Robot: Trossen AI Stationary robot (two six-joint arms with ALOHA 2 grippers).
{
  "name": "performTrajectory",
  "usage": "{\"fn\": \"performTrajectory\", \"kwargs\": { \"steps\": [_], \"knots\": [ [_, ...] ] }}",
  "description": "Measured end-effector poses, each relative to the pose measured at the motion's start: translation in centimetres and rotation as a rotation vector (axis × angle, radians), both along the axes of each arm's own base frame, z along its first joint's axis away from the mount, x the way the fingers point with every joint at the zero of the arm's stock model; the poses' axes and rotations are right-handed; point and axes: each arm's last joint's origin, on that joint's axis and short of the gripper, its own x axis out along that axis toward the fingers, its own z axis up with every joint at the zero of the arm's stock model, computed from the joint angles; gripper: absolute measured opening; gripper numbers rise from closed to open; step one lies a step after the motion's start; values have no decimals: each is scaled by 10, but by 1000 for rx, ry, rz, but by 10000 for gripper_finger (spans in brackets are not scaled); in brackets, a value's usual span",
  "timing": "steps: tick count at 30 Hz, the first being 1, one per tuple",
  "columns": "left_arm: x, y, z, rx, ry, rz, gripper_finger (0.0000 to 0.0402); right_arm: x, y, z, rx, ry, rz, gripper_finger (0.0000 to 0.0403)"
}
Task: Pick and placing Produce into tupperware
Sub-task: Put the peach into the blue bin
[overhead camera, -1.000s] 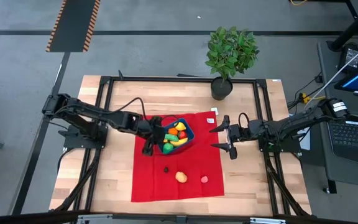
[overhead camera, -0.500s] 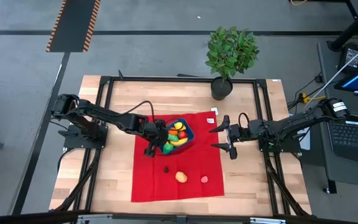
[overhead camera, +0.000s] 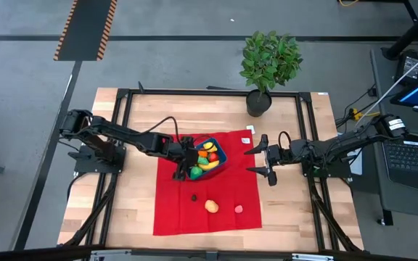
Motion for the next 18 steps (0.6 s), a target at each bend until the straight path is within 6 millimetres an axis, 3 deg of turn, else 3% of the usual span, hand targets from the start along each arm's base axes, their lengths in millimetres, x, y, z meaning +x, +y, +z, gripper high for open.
{"fn": "performTrajectory", "kwargs": {
  "steps": [6,13,18],
  "knots": [
    [0,0,7,-20,-20,24,140,0,0,0,0,0,0,289],
    [4,-13,49,-56,-165,-13,129,0,0,0,2,-5,6,289],
    [-8,-29,60,-62,-222,-73,114,0,1,-2,10,13,12,289]
  ]
}}
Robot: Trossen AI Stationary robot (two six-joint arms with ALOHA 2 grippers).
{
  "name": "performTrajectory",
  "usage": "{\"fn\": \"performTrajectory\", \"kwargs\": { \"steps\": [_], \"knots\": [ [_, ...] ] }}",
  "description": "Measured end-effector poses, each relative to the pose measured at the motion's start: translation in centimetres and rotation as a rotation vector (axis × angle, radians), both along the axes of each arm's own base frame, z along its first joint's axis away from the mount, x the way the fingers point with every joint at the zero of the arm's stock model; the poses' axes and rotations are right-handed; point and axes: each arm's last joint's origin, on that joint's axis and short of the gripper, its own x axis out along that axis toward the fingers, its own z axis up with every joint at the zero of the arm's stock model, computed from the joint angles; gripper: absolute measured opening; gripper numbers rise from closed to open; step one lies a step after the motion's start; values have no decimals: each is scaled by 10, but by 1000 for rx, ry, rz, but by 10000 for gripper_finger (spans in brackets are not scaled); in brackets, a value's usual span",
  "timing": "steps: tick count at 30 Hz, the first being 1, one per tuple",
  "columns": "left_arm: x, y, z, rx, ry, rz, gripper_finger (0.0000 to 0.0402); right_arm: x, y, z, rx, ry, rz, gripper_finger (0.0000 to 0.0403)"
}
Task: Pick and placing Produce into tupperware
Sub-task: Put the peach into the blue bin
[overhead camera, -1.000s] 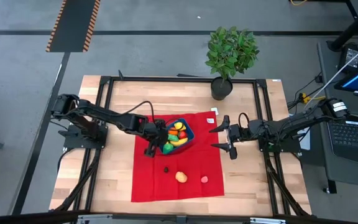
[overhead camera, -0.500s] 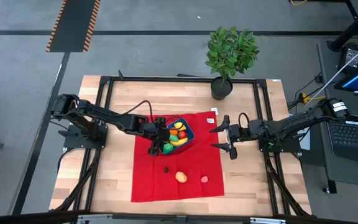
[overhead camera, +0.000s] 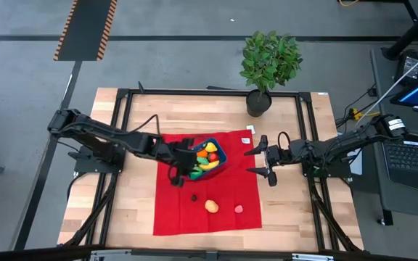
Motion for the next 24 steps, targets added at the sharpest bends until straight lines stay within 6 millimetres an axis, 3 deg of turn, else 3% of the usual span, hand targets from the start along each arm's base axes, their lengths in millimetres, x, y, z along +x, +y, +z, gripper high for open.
{"fn": "performTrajectory", "kwargs": {
  "steps": [8,17,20,24],
  "knots": [
    [-21,-21,-8,23,-63,95,97,0,3,2,171,12,0,289],
    [-47,-39,-31,23,-104,255,79,1,4,-1,133,40,-19,289],
    [-51,-46,-35,-3,-106,262,73,1,5,-5,79,65,-15,289],
    [-54,-55,-36,-21,-126,227,65,2,9,-3,131,80,2,289]
  ]
}}
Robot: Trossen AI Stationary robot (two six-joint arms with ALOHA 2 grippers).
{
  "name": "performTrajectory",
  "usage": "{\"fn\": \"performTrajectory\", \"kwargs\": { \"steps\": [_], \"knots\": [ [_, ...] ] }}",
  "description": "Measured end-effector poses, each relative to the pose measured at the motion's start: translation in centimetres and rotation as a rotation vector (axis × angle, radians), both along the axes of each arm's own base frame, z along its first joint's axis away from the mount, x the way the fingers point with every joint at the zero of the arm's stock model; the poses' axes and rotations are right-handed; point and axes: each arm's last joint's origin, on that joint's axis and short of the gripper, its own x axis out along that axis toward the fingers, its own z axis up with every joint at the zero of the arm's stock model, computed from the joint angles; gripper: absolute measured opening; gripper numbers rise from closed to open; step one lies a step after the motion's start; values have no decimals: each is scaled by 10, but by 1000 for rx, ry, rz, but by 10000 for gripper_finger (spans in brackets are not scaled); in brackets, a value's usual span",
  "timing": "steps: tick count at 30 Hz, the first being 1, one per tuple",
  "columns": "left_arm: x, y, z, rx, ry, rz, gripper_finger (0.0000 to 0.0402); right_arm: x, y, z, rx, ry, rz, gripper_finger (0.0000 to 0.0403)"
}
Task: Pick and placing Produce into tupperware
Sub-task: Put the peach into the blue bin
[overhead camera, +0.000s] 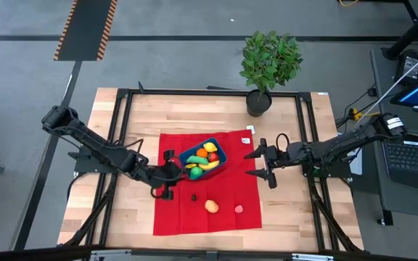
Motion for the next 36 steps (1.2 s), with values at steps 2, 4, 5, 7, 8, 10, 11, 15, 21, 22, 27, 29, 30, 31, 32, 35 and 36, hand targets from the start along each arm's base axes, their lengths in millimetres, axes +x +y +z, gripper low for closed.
{"fn": "performTrajectory", "kwargs": {
  "steps": [2,4,5,7,8,10,11,15,21,22,27,29,30,31,32,35,36],
  "knots": [
    [-1,-3,0,-3,-14,-15,62,2,7,5,13,21,32,289],
    [-2,-5,-1,3,-17,-15,59,4,17,13,3,56,75,289],
    [-3,-5,-2,9,-20,-6,57,5,22,17,-6,86,96,289],
    [-4,-4,-5,28,-26,18,54,7,31,26,-26,147,130,289],
    [-5,-3,-6,36,-29,29,52,9,35,31,-34,180,131,289],
    [-5,-2,-9,50,-38,51,49,11,43,39,-38,255,117,289],
    [-6,-1,-9,51,-43,56,47,14,46,41,-40,291,111,289],
    [-7,-1,-13,52,-41,58,40,27,61,46,-54,409,104,289],
    [-10,-1,-18,27,-33,74,29,54,86,31,-90,588,129,289],
    [-10,-1,-19,27,-31,74,27,57,90,28,-103,629,132,289],
    [-15,-6,-23,23,-23,52,18,79,112,11,-177,792,153,289],
    [-17,-8,-24,20,-16,45,14,87,119,7,-196,846,164,289],
    [-18,-9,-24,15,-17,43,12,90,122,4,-204,878,171,289],
    [-18,-11,-24,11,-19,37,11,95,126,2,-204,897,182,289],
    [-19,-12,-24,9,-21,31,9,100,129,0,-203,909,189,289],
    [-21,-16,-23,8,-26,13,4,109,136,-8,-204,962,212,289],
    [-21,-17,-23,8,-26,7,2,112,139,-10,-200,968,223,289]
  ]
}}
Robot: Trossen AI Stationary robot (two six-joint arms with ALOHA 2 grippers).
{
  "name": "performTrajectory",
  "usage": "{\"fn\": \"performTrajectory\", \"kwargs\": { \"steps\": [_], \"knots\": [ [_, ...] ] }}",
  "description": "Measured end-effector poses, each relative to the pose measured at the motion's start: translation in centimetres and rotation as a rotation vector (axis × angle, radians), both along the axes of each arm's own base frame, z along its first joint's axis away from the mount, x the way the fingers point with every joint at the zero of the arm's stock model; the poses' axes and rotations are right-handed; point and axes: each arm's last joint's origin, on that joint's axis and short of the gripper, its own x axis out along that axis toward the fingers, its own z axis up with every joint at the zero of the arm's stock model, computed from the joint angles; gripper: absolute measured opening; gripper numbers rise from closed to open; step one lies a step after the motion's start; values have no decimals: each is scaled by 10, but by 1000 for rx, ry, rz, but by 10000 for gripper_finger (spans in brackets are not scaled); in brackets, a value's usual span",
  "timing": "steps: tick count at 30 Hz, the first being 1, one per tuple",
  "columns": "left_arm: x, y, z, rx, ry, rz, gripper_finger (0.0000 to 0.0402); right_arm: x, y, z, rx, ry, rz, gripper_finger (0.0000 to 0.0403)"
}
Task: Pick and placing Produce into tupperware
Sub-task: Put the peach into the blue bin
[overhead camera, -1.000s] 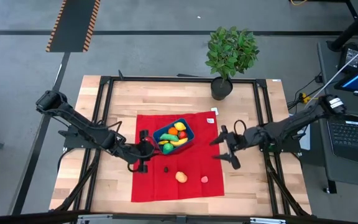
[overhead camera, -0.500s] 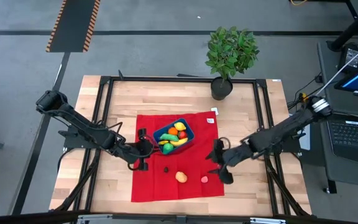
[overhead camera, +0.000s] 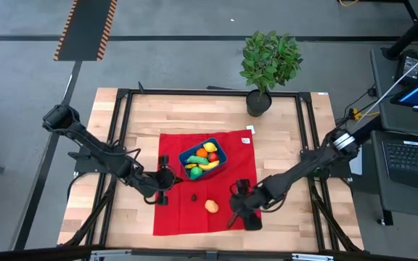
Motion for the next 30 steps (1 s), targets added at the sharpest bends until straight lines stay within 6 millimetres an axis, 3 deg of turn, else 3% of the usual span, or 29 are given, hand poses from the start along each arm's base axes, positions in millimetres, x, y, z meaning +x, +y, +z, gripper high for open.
{"fn": "performTrajectory", "kwargs": {
  "steps": [9,20,30],
  "knots": [
    [-1,-3,1,17,-4,-25,15,4,6,-16,24,97,-1,289],
    [-1,-3,1,19,-5,-26,40,3,4,-16,-19,93,-11,287],
    [-1,-3,1,20,-4,-27,56,4,4,-21,-23,100,-13,234]
  ]
}}
